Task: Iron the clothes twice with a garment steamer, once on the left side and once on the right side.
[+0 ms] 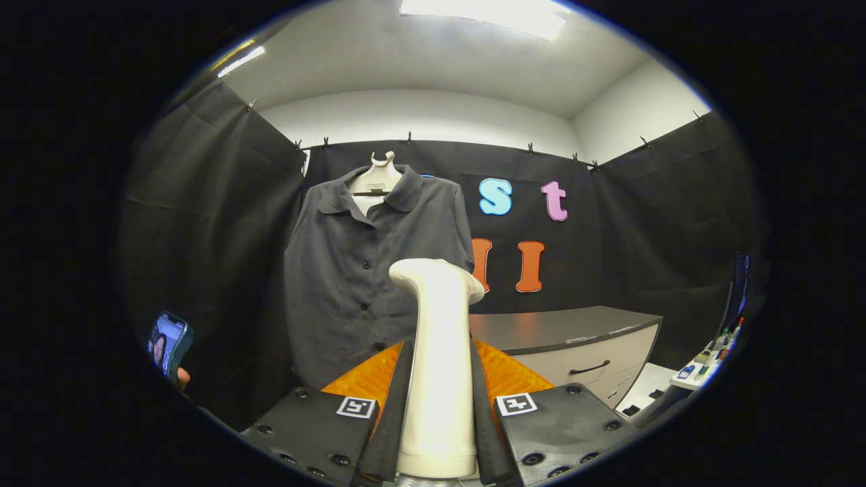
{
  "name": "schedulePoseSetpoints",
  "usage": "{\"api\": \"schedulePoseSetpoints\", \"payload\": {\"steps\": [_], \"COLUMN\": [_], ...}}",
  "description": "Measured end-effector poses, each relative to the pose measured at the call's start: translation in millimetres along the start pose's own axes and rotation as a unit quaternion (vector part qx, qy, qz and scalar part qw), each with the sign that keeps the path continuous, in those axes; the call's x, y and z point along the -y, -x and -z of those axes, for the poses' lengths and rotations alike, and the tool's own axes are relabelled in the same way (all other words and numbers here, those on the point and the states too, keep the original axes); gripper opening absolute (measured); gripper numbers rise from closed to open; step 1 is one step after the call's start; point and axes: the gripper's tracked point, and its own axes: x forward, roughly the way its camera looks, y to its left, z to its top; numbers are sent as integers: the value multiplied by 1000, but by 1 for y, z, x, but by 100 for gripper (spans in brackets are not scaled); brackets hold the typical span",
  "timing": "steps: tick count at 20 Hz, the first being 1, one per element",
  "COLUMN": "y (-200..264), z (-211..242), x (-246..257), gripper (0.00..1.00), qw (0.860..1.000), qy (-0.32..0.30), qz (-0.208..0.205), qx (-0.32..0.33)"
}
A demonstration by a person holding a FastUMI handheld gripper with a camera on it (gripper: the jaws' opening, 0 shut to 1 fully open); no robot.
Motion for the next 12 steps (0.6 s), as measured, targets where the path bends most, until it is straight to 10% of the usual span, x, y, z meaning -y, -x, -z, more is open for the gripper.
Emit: {"api": "schedulePoseSetpoints", "payload": {"steps": [12], "y": [48], "z": [16], "x": [23], "gripper": [51], "qw": [1000], "qy": [-12], "qz": [-25], "qx": [-1]}}
